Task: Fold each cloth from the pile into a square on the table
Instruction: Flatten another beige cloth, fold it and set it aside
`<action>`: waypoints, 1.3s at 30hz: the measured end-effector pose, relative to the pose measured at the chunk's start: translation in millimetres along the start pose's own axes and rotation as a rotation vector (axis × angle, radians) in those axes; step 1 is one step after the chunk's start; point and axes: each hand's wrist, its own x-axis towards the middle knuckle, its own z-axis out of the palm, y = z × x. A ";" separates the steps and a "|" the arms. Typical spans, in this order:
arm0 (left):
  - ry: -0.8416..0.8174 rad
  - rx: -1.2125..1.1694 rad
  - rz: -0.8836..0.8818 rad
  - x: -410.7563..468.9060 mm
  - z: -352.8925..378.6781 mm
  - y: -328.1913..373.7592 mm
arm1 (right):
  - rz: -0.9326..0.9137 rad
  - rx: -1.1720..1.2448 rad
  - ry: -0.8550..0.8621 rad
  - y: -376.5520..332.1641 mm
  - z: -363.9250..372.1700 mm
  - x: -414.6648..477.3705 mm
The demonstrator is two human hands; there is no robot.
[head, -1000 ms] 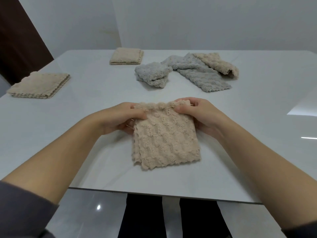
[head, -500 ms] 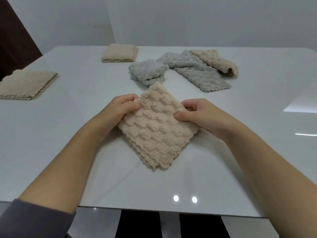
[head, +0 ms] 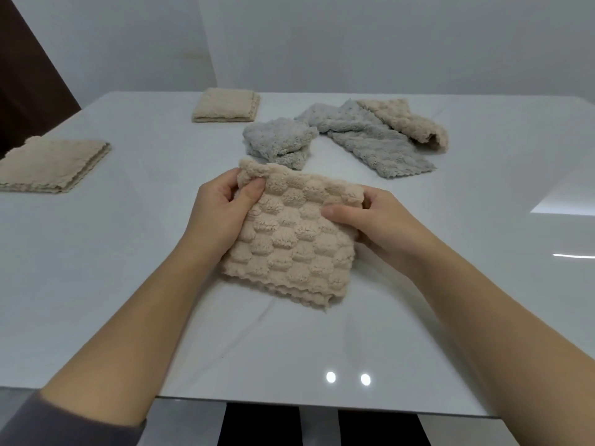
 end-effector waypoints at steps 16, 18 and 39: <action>-0.151 -0.036 -0.200 -1.8 8.1 -8.1 | -0.015 0.168 0.141 11.7 -1.6 7.6; -0.143 -0.025 -0.199 -1.7 7.7 -8.1 | -0.002 0.196 0.127 11.7 -1.1 7.4; -0.125 0.028 -0.236 141.3 136.5 32.1 | 0.033 0.422 0.314 -52.1 -141.0 100.7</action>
